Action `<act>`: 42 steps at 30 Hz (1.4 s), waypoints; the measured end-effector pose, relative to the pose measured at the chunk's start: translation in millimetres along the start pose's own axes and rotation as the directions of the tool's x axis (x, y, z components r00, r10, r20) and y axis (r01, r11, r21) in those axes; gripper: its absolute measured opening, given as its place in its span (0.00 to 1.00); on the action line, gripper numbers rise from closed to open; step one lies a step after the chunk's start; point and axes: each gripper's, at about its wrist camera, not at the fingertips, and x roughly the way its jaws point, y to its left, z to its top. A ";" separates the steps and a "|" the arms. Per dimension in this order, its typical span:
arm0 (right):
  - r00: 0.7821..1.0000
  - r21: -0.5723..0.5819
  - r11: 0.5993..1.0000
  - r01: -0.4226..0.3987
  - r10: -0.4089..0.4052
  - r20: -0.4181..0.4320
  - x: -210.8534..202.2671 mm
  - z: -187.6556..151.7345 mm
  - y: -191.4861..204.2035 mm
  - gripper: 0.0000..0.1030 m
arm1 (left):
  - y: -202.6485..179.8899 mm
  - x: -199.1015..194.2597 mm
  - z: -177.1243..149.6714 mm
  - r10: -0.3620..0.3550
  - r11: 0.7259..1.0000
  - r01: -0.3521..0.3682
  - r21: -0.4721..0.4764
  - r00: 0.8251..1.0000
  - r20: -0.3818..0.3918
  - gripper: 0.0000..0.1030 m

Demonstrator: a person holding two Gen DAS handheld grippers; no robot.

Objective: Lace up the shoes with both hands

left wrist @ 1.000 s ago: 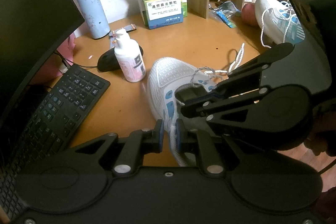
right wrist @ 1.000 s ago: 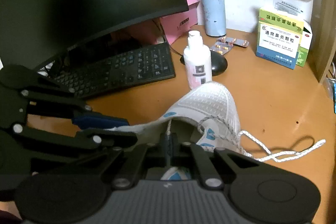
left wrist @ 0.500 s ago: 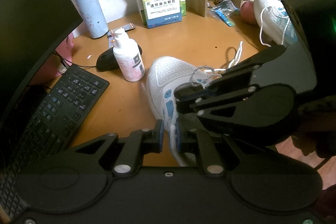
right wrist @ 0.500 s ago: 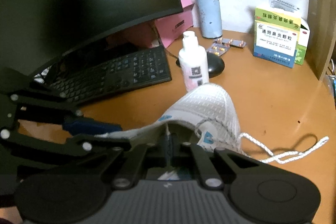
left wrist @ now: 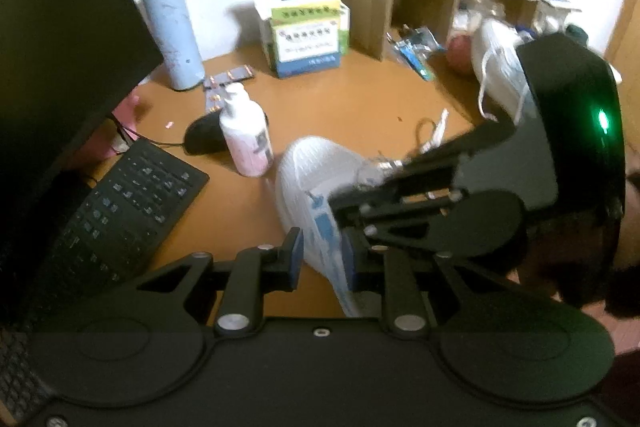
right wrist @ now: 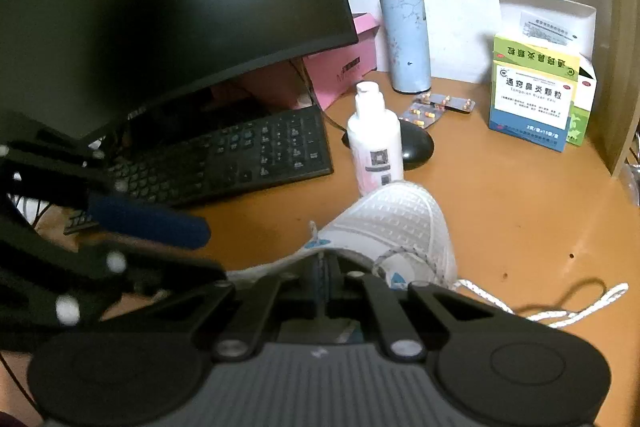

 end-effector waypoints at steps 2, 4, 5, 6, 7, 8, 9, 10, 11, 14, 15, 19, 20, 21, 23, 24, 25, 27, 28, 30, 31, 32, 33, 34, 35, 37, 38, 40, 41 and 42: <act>1.000 -0.001 1.000 -0.001 0.001 0.002 -1.0 0.0 -0.4 0.03 | 3.3 7.4 0.8 -0.004 1.000 0.004 -0.030 1.000 0.004 0.19; 1.000 -0.002 1.000 0.001 -0.001 0.004 -0.5 0.0 0.0 0.03 | 6.5 14.9 1.6 -0.008 0.998 0.008 -0.061 1.000 0.008 0.19; 1.000 -0.003 1.000 0.002 -0.002 0.006 -0.2 -0.1 0.3 0.03 | 8.1 18.6 2.0 -0.010 0.997 0.011 -0.076 1.000 0.009 0.19; 1.000 -0.005 1.000 0.004 -0.004 0.008 -0.2 -0.1 0.7 0.03 | 9.8 22.3 2.4 -0.012 0.996 0.013 -0.091 1.000 0.011 0.19; 1.000 -0.007 1.000 0.006 -0.006 0.008 -0.3 -0.1 1.3 0.03 | 11.4 26.1 2.8 -0.014 0.994 0.015 -0.106 1.000 0.013 0.19; 1.000 -0.009 1.000 0.008 -0.008 0.009 -0.3 -0.1 1.9 0.03 | 13.0 29.8 3.2 -0.016 0.992 0.017 -0.121 1.000 0.016 0.19; 1.000 -0.011 1.000 0.010 -0.010 0.010 -0.3 -0.1 2.3 0.03 | 14.7 33.5 3.6 -0.017 0.990 0.020 -0.136 1.000 0.018 0.19; 1.000 -0.012 1.000 0.010 -0.010 0.009 -0.1 -0.1 2.5 0.03 | 16.4 37.0 4.3 -0.020 0.988 0.023 -0.152 1.000 0.019 0.19; 1.000 -0.012 1.000 0.010 -0.010 0.008 0.2 0.0 2.7 0.03 | 18.9 38.8 7.3 -0.030 0.985 0.033 -0.172 0.999 0.016 0.19; 1.000 -0.016 1.000 0.014 -0.014 0.010 0.3 -0.1 3.5 0.03 | 23.1 47.1 6.4 -0.045 0.974 0.047 -0.220 0.999 0.011 0.19; 1.000 -0.016 1.000 0.015 -0.015 0.011 0.3 -0.2 3.7 0.03 | 24.4 48.9 6.6 -0.047 0.971 0.048 -0.233 0.999 0.011 0.19; 1.000 -0.022 1.000 0.019 -0.019 0.014 0.4 -0.8 4.5 0.03 | 29.9 56.3 7.4 -0.055 0.957 0.055 -0.285 0.998 0.011 0.17; 1.000 -0.024 1.000 0.020 -0.020 0.015 0.5 -0.9 4.7 0.03 | 31.3 58.2 7.6 -0.056 0.953 0.057 -0.298 0.998 0.010 0.17; 1.000 -0.027 0.999 0.022 -0.021 0.016 0.6 -0.9 4.8 0.03 | 32.5 59.9 7.8 -0.059 0.949 0.059 -0.310 0.998 0.010 0.16; 1.000 -0.029 0.999 0.023 -0.023 0.018 0.2 -1.1 5.0 0.03 | 32.3 61.6 8.9 -0.071 0.947 0.071 -0.314 0.997 0.011 0.08; 1.000 -0.030 0.999 0.025 -0.024 0.019 0.1 -1.2 5.1 0.03 | 32.1 62.3 9.3 -0.078 0.946 0.077 -0.316 0.997 0.011 0.07; 0.999 -0.030 0.999 0.026 -0.025 0.020 -0.1 -1.2 5.1 0.03 | 31.9 62.5 8.2 -0.081 0.945 0.081 -0.316 0.997 0.014 0.03; 0.999 -0.029 0.999 0.026 -0.026 0.021 -0.6 -1.4 5.2 0.03 | 31.6 62.7 6.1 -0.086 0.944 0.088 -0.317 0.996 0.019 0.01; 0.999 -0.029 0.999 0.027 -0.026 0.021 -0.9 -1.7 5.5 0.04 | 32.7 60.6 6.3 -0.080 0.942 0.084 -0.324 0.996 0.027 0.01; 0.999 -0.029 0.999 0.034 -0.033 0.024 -2.4 -1.4 6.8 0.06 | 37.0 51.8 7.2 -0.056 0.941 0.067 -0.331 0.997 0.044 0.01; 0.999 -0.031 0.999 0.044 -0.043 0.017 -4.4 0.1 8.6 0.08 | 39.2 47.7 7.5 -0.044 0.943 0.057 -0.329 0.998 0.048 0.01; 0.999 -0.033 0.998 0.050 -0.050 0.013 -6.1 0.9 9.8 0.13 | 41.9 46.0 6.7 -0.037 0.940 0.051 -0.338 0.998 0.049 0.01; 0.999 -0.035 0.998 0.053 -0.052 0.013 -7.3 1.2 10.3 0.14 | 44.7 44.3 5.9 -0.030 0.936 0.045 -0.348 0.998 0.050 0.01; 0.998 -0.037 0.998 0.054 -0.053 0.013 -7.7 1.5 10.4 0.14 | 47.4 42.7 5.0 -0.022 0.933 0.039 -0.357 0.998 0.051 0.01; 0.999 -0.043 0.998 0.054 -0.053 0.011 -7.1 1.8 10.7 0.14 | 49.9 40.9 4.3 -0.015 0.930 0.034 -0.366 0.998 0.053 0.01; 0.997 -0.087 0.994 0.072 -0.072 -0.004 -7.3 3.6 15.4 0.14 | 49.9 35.0 5.3 -0.003 0.930 0.029 -0.367 0.997 0.073 0.01; 0.997 -0.098 0.992 0.076 -0.077 -0.006 -8.8 4.6 16.9 0.14 | 50.0 32.0 5.8 0.004 0.930 0.027 -0.368 0.997 0.083 0.01; 0.997 -0.100 0.993 0.070 -0.071 -0.002 -16.2 7.4 17.8 0.14 | 49.3 28.2 8.6 0.011 0.935 0.024 -0.355 0.995 0.097 0.01; 0.998 -0.098 0.993 0.069 -0.068 0.006 -19.3 8.2 17.5 0.15 | 49.5 28.8 8.8 0.008 0.936 0.025 -0.352 0.996 0.093 0.01; 0.998 -0.098 0.993 0.064 -0.064 0.010 -20.7 9.3 17.1 0.15 | 49.4 32.2 7.1 0.001 0.935 0.029 -0.352 0.996 0.085 0.01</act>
